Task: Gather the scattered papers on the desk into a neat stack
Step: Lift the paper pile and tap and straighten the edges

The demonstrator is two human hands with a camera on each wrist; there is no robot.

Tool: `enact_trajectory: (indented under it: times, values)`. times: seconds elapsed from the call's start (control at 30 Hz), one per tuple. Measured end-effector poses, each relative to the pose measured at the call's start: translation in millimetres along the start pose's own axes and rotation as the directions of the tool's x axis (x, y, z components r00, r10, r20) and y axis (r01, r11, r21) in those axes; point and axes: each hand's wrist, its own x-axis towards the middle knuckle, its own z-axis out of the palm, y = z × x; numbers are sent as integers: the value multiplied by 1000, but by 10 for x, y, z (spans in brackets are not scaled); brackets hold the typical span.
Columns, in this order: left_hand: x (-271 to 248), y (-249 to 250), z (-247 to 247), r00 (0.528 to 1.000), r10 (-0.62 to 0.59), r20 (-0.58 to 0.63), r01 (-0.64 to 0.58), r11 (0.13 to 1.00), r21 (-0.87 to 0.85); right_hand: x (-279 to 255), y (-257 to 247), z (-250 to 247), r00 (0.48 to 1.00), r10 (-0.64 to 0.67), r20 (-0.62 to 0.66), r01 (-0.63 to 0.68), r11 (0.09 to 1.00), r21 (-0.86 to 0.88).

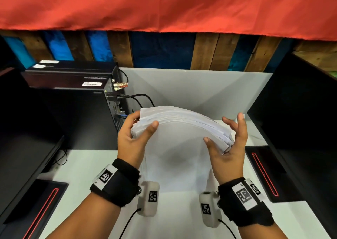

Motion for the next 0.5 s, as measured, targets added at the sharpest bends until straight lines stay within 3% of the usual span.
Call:
enact_trajectory:
  times: [0.07,0.17,0.5]
  values:
    - [26,107,46,996,82,25,-83,994,76,-6,25,-5,994,-111,23,112,987,-113]
    - [76,149,61,990,135,43,-139,985,105,-7,17,-5,994,-95,48,101,985,-142]
    - [66,20,-13,990,103,-93,-100,994,41,-7,-10,12,988,-152,-1,150,976,-158]
